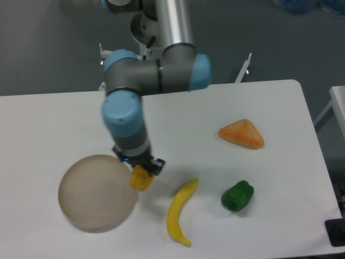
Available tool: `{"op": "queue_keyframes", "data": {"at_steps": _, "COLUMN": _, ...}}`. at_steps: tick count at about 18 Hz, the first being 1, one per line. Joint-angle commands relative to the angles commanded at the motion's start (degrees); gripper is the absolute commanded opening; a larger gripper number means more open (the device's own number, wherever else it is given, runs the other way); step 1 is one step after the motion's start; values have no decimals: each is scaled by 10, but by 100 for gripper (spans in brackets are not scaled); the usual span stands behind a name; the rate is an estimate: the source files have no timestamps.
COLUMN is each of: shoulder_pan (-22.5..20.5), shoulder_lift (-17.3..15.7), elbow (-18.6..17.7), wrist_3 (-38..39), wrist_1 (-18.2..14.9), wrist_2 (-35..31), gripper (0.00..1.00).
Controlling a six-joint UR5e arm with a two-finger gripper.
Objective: Place the yellow pepper on the plate
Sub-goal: 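Carry the yellow pepper over the banana toward the beige plate, then lower the yellow pepper onto the plate and open the gripper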
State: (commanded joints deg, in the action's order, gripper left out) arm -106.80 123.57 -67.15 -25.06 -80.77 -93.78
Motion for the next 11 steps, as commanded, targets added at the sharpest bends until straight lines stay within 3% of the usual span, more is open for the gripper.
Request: {"op": "queue_keyframes", "data": {"at_steps": 11, "shoulder_pan": 64, "shoulder_lift": 39, "elbow": 0, "wrist_3": 55, "wrist_1": 5, "wrist_2": 4, "gripper": 46}}
